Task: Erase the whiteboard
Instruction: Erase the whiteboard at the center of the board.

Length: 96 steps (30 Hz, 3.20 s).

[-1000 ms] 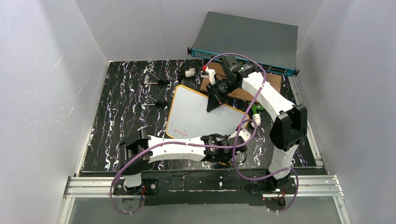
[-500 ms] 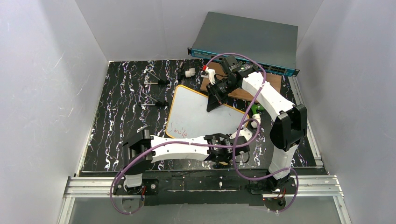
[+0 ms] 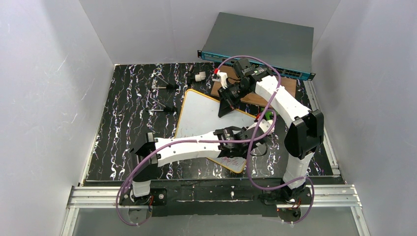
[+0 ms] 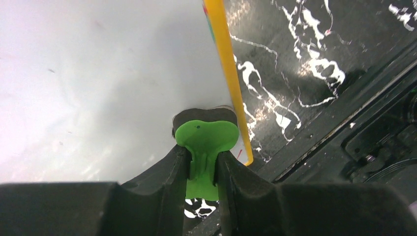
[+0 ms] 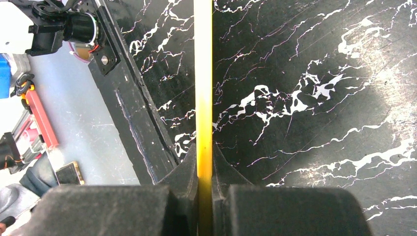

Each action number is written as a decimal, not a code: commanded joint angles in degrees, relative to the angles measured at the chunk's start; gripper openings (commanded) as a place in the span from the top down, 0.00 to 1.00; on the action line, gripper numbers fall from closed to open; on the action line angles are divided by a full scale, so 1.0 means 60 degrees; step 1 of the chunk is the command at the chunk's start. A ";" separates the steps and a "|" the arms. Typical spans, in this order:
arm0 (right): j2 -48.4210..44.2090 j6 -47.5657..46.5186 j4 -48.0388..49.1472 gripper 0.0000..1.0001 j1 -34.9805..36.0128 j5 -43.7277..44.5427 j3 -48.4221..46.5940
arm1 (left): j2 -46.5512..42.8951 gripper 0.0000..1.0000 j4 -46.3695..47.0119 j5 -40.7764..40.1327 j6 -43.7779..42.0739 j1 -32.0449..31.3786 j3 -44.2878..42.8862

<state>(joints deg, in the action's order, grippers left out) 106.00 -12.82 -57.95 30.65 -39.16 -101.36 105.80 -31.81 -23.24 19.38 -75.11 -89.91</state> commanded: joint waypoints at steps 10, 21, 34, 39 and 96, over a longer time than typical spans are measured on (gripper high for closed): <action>-0.0255 -0.0061 0.0028 0.99 0.0110 0.0653 0.0107 | -0.0173 1.00 0.0296 0.0704 0.0034 0.0408 0.0171; -0.0262 -0.0061 0.0006 0.99 0.0106 0.0660 0.0073 | 0.0513 1.00 -0.0789 0.1505 0.0939 -0.0149 0.0667; -0.0293 -0.0061 -0.0008 0.99 0.0120 0.0636 0.0058 | 0.0609 1.00 -0.1243 0.0486 0.1092 -0.0183 0.0372; -0.0393 -0.0061 0.0031 0.99 0.0107 0.0657 0.0128 | 0.0620 1.00 -0.1171 -0.0485 0.0708 0.0164 -0.0403; -0.0455 -0.0147 0.0013 0.99 0.0091 0.0590 0.0188 | -0.1908 1.00 0.0710 0.1201 0.0971 0.0430 0.2258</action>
<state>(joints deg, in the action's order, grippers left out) 104.68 -13.30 -58.35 29.76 -37.91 -101.08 108.88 -39.18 -16.56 26.00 -74.98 -85.10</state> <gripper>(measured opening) 0.091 0.227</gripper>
